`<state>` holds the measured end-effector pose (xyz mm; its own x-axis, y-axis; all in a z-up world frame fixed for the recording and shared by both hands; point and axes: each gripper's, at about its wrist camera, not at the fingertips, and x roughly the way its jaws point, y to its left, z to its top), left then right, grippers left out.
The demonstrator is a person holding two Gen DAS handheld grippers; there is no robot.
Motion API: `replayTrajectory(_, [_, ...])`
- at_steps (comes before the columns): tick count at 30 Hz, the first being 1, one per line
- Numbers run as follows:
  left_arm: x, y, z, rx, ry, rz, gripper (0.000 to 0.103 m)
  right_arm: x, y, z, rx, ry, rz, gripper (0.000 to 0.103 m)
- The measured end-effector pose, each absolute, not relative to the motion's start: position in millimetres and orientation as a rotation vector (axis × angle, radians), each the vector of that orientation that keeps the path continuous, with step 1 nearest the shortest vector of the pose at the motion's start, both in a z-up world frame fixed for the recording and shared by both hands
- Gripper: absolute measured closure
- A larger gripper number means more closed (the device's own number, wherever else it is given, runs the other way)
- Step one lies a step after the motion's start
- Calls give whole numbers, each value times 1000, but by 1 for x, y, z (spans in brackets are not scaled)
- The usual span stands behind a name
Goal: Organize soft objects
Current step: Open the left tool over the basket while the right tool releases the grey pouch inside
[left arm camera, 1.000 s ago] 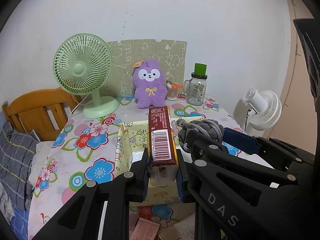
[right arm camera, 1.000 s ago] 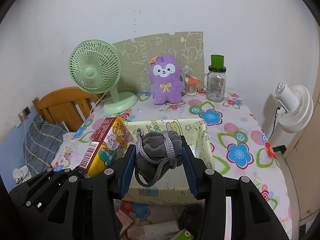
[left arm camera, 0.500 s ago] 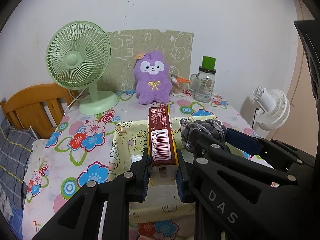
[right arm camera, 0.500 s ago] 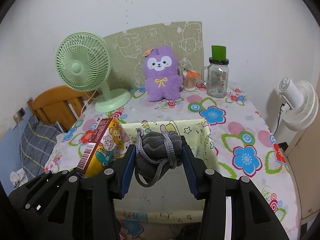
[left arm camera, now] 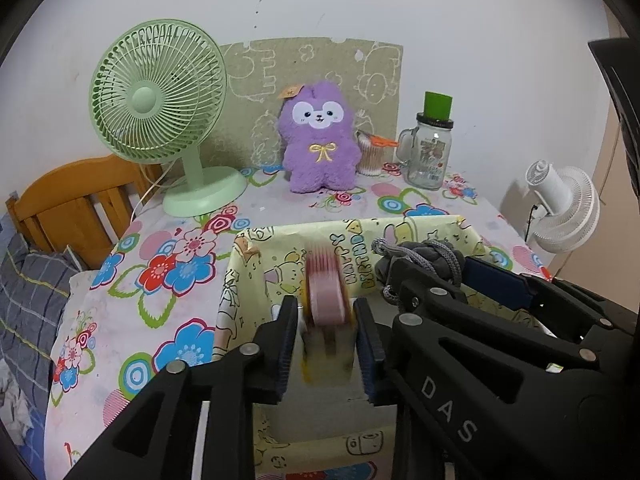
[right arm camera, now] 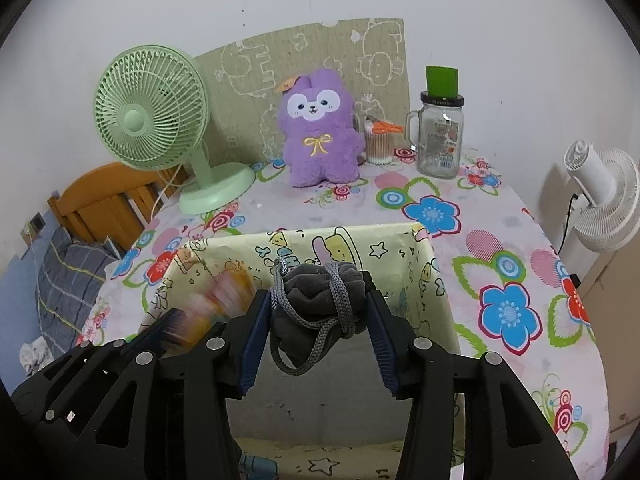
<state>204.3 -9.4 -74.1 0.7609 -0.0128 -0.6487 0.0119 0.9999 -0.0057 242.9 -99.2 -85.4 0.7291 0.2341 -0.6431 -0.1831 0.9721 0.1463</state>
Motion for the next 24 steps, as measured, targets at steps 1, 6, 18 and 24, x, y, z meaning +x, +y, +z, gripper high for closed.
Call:
replayTrajectory(1, [205,-9,-75,-2,708,-12,68,244,-99,-87,72,720,229,49])
replayTrajectory(6, [206,-9,-78,-3,707,-26,40,243,-97,-86,51,697,213,20])
replayTrajectory(18, [196,-8,-70,5,675,0,29,234,-96,-79,31,681,205,6])
replayTrajectory(24, [185,-9,-62,3,657,-4,28,221,-99,-70,25,663,195,5])
